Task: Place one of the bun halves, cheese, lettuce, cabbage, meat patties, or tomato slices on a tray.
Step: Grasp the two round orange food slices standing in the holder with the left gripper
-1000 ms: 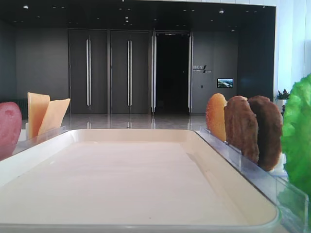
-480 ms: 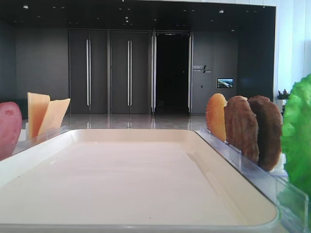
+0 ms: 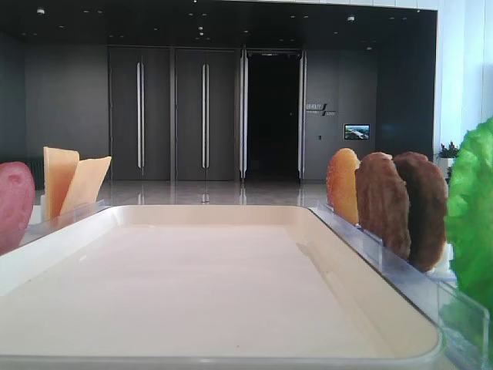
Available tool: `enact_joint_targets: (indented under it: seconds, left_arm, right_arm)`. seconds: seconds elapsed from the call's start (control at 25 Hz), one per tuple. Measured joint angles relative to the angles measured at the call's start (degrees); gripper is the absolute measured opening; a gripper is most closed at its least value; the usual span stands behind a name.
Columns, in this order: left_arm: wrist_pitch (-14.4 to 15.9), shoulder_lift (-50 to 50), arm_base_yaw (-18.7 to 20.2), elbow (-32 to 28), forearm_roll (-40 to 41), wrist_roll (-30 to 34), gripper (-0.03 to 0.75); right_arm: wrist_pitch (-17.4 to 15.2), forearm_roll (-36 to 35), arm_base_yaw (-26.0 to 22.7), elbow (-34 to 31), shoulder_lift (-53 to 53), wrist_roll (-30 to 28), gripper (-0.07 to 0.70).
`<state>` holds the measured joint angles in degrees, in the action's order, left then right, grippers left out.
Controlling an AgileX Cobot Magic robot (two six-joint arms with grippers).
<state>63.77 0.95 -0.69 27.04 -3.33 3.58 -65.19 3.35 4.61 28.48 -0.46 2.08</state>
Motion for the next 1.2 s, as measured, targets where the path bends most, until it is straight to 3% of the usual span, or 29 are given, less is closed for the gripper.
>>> enact_joint_targets:
  seconds: [0.12,0.36,1.2]
  left_arm:
    - [1.38,-0.77,0.0,0.86,-0.13,0.0,0.692]
    - [7.99,-9.39,0.0,4.94,-0.13,-1.57,0.692]
    - [8.18,-39.78,0.0,15.8,6.3,-9.72,0.692]
  right_arm:
    - [0.0,0.0,0.0,0.0,0.0,0.0,0.577]
    - [0.0,0.0,0.0,0.0,0.0,0.0,0.577]
    - [0.0,0.0,0.0,0.0,0.0,0.0,0.577]
